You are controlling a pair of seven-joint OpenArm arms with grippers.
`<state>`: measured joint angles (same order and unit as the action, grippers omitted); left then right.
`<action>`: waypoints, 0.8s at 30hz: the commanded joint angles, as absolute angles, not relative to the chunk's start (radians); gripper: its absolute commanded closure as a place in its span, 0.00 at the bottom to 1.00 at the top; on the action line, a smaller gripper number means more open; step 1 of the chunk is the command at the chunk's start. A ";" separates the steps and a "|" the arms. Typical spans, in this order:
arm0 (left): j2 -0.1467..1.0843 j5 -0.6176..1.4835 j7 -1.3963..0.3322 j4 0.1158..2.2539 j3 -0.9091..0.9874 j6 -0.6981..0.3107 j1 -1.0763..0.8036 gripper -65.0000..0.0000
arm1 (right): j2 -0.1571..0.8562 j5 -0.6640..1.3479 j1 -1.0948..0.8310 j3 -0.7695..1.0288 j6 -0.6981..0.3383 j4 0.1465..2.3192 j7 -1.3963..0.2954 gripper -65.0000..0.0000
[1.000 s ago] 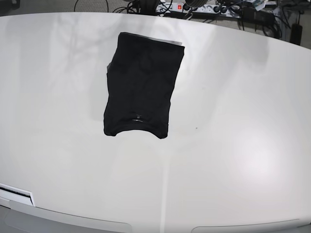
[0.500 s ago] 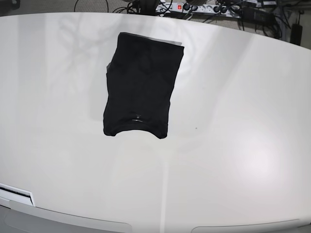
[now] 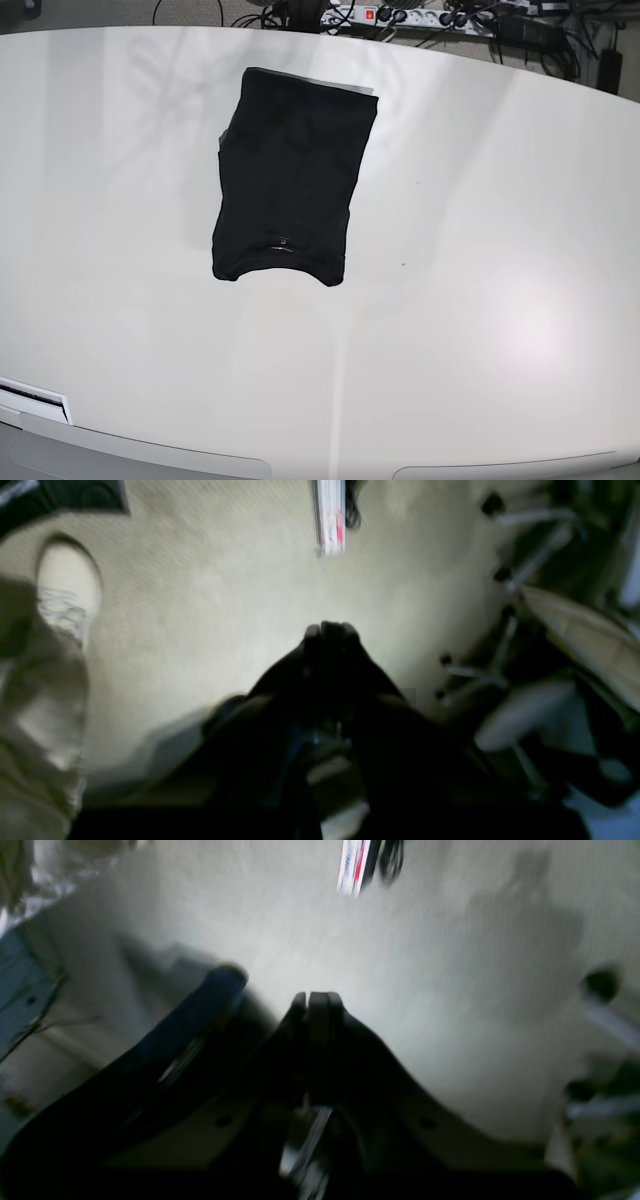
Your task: Layout the t-shirt on the table in an organized manner, then fold the t-shirt properly
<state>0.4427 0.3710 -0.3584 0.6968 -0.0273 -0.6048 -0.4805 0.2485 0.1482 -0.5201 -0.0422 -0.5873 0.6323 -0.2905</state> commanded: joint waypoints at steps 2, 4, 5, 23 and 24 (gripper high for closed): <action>0.413 0.318 -0.299 0.655 -0.028 -0.612 -0.448 1.00 | 0.249 0.111 -0.505 -0.067 -0.550 0.633 -0.262 1.00; 0.372 0.265 -0.253 0.617 -0.028 -0.603 -0.410 1.00 | 0.232 0.071 -0.479 -0.096 -0.492 0.633 -0.245 1.00; 0.353 0.243 -0.238 0.606 -0.028 -0.580 -0.393 1.00 | 0.223 0.049 -0.465 -0.111 -0.460 0.633 -0.240 1.00; 0.167 0.135 0.049 0.592 -0.157 -0.205 -0.352 1.00 | 0.167 -0.084 -0.416 -0.373 -0.253 0.633 0.012 1.00; 0.161 0.136 0.052 0.592 -0.169 -0.192 -0.352 1.00 | 0.167 -0.083 -0.408 -0.374 -0.253 0.633 0.012 1.00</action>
